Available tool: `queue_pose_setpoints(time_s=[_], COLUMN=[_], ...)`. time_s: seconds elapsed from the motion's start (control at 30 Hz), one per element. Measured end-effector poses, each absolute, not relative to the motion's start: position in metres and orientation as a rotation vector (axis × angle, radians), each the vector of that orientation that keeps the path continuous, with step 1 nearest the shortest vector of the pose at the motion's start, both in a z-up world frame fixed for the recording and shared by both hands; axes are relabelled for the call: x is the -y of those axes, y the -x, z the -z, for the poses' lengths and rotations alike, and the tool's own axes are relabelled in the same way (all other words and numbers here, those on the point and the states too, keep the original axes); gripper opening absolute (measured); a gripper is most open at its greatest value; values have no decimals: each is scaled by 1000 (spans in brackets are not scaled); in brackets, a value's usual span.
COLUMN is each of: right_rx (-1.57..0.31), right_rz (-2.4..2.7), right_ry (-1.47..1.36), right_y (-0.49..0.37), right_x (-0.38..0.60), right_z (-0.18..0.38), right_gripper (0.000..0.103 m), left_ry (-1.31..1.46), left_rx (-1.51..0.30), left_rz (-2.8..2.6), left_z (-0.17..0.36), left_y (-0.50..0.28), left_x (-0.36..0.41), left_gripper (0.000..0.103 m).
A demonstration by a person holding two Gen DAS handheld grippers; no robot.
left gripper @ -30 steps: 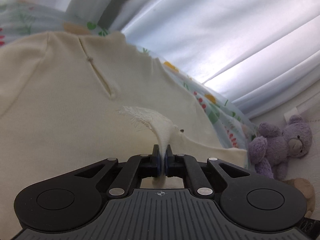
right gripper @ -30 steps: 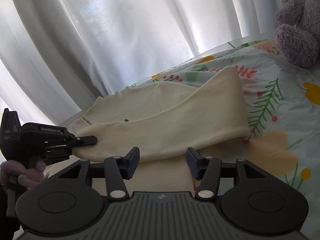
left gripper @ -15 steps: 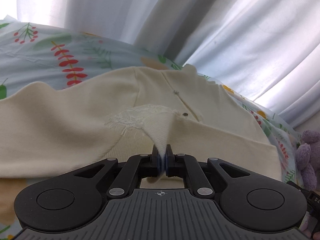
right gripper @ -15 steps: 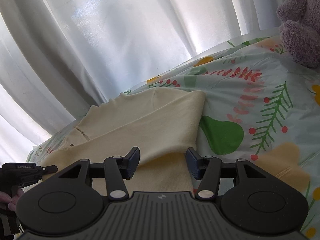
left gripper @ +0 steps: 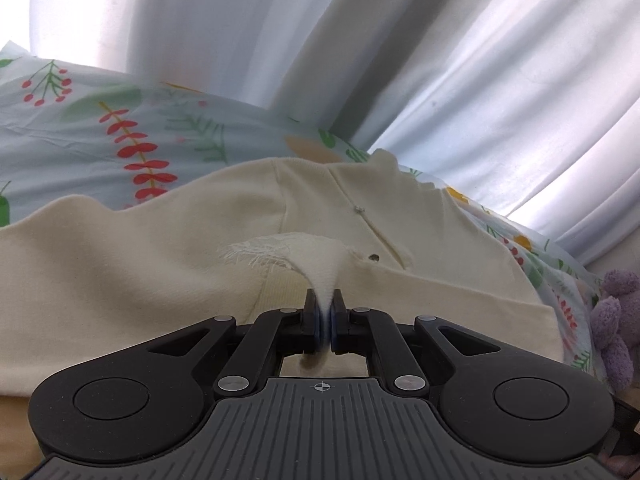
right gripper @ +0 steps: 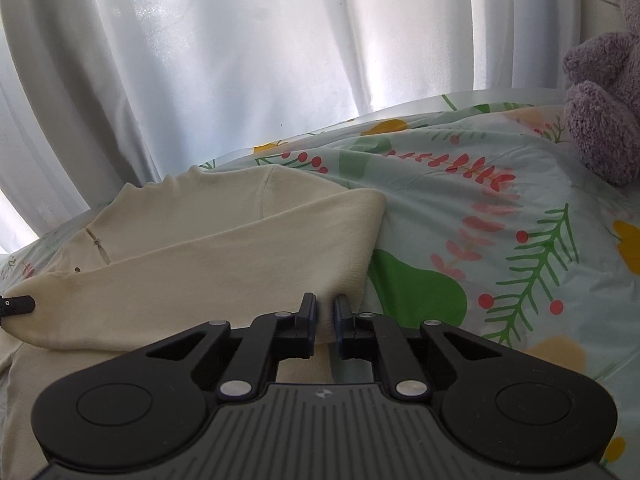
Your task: Fold small clothes
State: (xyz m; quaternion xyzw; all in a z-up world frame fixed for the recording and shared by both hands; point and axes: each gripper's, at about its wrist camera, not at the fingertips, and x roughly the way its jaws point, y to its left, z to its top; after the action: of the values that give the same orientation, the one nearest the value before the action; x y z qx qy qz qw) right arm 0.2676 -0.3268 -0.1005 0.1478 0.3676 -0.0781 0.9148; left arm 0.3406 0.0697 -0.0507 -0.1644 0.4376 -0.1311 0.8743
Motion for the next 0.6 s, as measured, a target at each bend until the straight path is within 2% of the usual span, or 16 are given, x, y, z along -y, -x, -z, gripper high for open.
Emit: queue_pose_setpoints(time_s=[0.6], right_rx=[-743], right_rz=[288], right_ry=[-99], right_y=[-273], right_x=[319], right_z=[105], right_gripper=[6], left_ry=[272], left_rx=[-939], left_rz=[252], left_z=[65], left_y=[-349], left_x=[-65], left_gripper=[7])
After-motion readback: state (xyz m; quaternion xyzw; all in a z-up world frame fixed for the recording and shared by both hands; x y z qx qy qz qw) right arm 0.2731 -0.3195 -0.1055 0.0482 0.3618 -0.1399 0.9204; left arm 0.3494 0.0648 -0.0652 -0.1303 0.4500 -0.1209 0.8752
